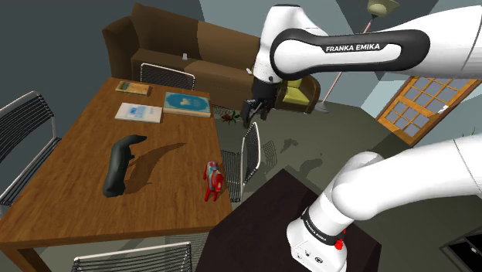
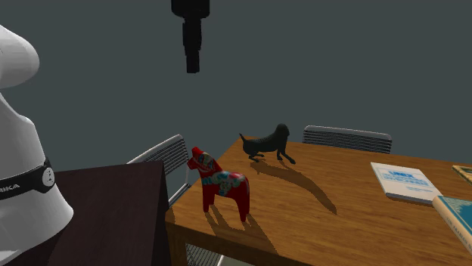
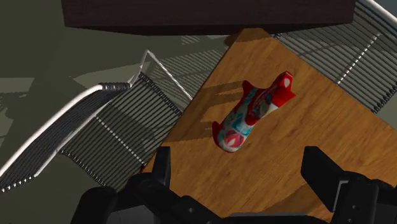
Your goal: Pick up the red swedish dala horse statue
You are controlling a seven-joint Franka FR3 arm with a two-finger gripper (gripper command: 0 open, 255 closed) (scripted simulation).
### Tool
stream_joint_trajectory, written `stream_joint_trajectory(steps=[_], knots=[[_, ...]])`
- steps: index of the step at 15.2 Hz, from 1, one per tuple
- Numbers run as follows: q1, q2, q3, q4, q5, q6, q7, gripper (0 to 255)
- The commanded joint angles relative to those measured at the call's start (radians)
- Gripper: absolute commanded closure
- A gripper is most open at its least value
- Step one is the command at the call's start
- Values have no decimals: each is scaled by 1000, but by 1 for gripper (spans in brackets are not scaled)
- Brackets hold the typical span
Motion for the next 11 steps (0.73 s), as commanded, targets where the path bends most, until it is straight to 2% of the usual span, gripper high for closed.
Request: stream_joint_trajectory(steps=[1,11], knots=[[-4,57,25,-24,19,64,68,0],[-40,413,99,-43,61,365,349,0]])
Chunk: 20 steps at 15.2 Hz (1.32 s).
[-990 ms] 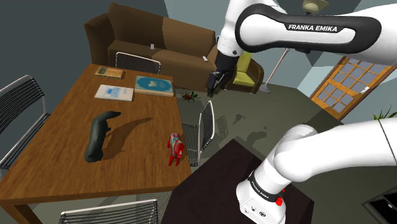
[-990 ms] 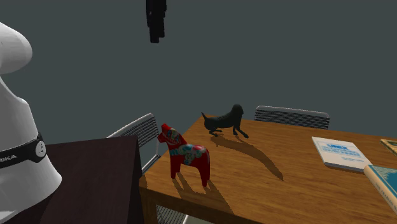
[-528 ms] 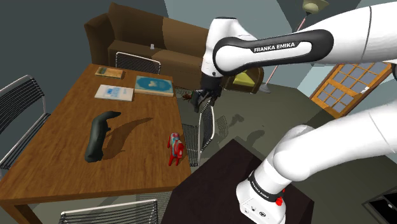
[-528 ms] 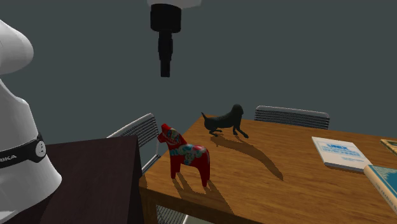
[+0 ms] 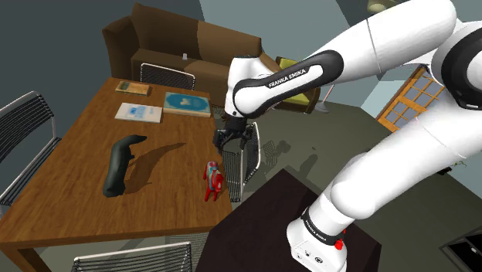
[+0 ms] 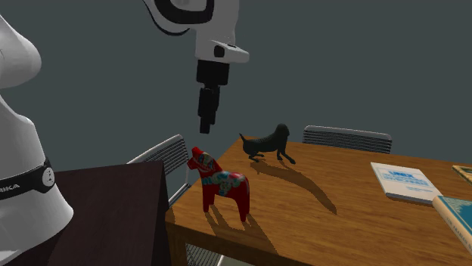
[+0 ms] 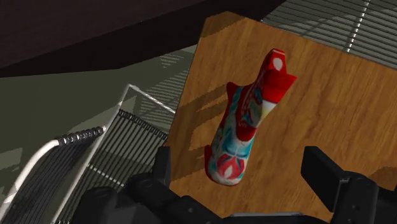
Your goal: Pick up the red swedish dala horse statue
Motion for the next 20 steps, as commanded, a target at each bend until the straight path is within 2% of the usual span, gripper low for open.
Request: stream_joint_trajectory(steps=[1,8,16,18,19,20], knots=[[-6,81,10,6,3,62,58,0],[-7,384,11,79,-8,249,246,0],[7,512,-10,95,-44,357,275,0],[8,512,-11,95,-44,357,274,0],[8,513,-10,96,-44,357,275,255],[8,513,-10,96,-44,358,275,255]])
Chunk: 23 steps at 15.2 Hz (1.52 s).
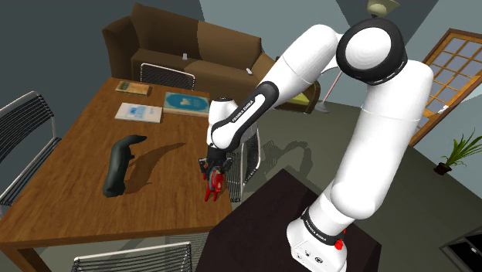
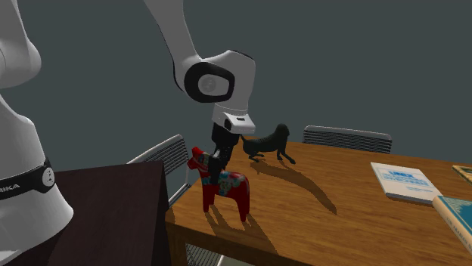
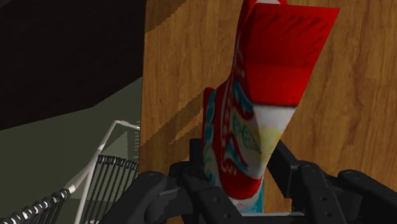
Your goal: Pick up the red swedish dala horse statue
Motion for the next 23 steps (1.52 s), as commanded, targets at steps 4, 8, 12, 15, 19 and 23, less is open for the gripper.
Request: stream_joint_trajectory(steps=[4,8,12,15,19,23], knots=[[0,2,0,0,-1,1,1,255],[0,1,0,0,0,1,0,255],[-8,-59,11,-8,19,-51,-11,255],[-12,-104,18,-11,33,-91,-19,255],[-16,-161,24,-12,51,-146,-29,255],[-19,-215,28,-9,66,-203,-38,255]])
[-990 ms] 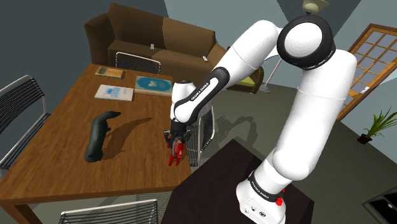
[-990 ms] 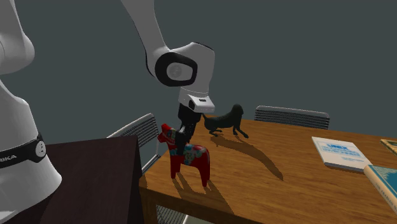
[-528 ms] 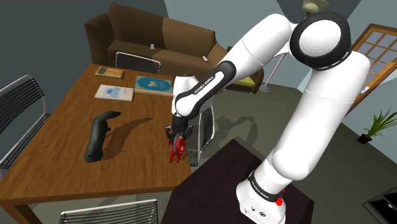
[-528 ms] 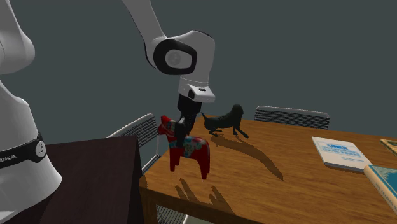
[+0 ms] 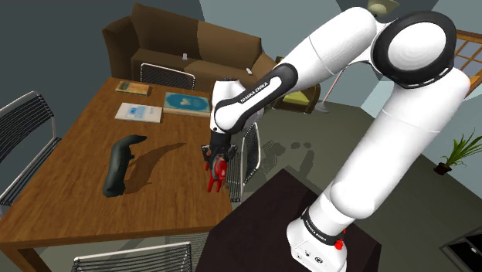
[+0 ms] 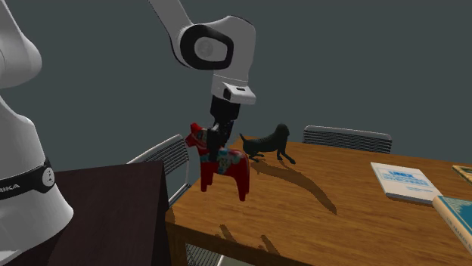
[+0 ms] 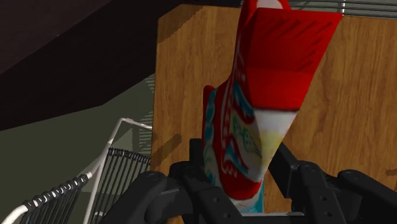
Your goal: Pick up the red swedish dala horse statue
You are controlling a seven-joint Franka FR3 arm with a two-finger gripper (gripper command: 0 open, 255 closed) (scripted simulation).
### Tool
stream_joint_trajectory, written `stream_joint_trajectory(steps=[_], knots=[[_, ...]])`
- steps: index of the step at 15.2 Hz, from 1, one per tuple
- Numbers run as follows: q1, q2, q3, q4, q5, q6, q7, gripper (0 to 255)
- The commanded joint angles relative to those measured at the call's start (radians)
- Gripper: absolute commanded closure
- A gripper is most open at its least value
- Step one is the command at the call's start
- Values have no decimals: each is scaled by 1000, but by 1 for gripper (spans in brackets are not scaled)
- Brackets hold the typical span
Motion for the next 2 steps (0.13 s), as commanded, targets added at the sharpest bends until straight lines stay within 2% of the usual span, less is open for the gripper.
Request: stream_joint_trajectory(steps=[1,2], knots=[[-3,-19,-1,2,5,-21,-6,255],[-3,-19,-1,2,5,-21,-6,255]])
